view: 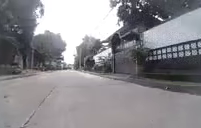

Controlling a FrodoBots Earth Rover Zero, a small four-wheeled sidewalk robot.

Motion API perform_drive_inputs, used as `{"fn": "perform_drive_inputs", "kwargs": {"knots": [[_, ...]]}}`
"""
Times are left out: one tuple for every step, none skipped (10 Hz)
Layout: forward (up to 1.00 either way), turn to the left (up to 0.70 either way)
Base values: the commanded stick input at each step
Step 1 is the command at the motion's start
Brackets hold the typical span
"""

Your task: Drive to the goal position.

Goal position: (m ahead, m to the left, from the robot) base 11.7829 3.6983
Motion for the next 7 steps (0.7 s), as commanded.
{"fn": "perform_drive_inputs", "kwargs": {"knots": [[0.5,0.0],[0.5,0.0],[0.5,0.0],[0.5,0.0],[0.5,0.0],[0.5,0.0],[0.5,0.0]]}}
